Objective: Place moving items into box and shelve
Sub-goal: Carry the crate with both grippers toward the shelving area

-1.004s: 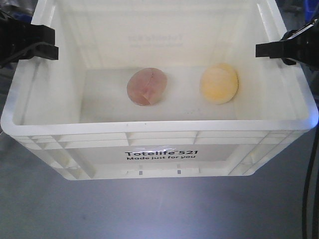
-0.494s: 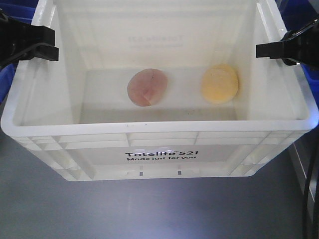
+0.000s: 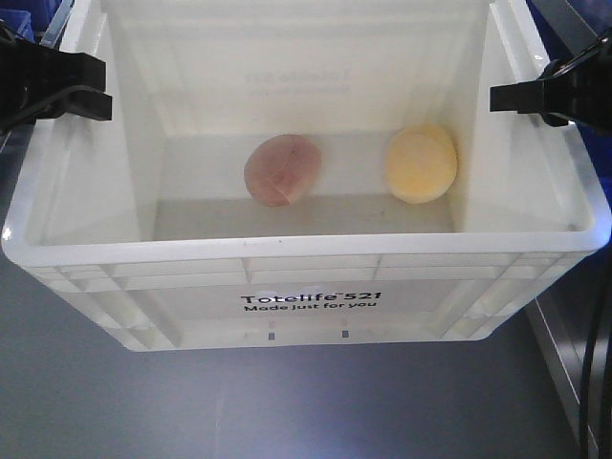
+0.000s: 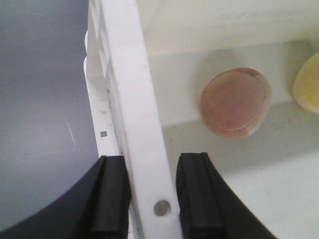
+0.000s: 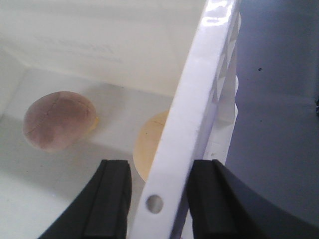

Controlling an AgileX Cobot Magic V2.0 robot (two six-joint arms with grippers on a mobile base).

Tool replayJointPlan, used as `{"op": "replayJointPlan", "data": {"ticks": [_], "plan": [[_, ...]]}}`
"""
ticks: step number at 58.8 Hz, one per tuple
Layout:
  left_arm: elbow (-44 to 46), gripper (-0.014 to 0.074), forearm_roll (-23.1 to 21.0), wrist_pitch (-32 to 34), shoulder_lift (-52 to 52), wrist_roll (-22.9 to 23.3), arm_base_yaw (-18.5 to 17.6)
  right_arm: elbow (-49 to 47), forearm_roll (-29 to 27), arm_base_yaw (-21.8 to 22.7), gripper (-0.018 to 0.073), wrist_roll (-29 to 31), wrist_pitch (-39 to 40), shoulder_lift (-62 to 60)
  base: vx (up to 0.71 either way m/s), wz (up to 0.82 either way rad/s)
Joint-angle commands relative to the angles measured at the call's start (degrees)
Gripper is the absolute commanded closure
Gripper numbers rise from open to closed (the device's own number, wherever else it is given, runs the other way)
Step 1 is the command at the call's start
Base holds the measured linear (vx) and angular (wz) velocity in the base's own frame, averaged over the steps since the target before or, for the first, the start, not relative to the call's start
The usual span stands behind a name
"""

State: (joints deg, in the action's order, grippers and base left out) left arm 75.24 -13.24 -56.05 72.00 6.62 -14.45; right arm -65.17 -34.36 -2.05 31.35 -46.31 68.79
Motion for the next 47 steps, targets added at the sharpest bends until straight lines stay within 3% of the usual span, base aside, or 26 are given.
{"op": "replayJointPlan", "data": {"ticks": [1,47], "plan": [[2.94,0.0603,-3.70,8.34,-1.75,-0.55,-0.42,-2.86,-6.34,-0.25,0.0565,2.50,2.68,-2.33,0.38,-0.06],[2.94,0.0603,-3.70,8.34,-1.75,-0.55,-0.42,-2.86,-6.34,-0.25,0.0565,2.50,2.81,-2.33,0.40,-0.01]]}}
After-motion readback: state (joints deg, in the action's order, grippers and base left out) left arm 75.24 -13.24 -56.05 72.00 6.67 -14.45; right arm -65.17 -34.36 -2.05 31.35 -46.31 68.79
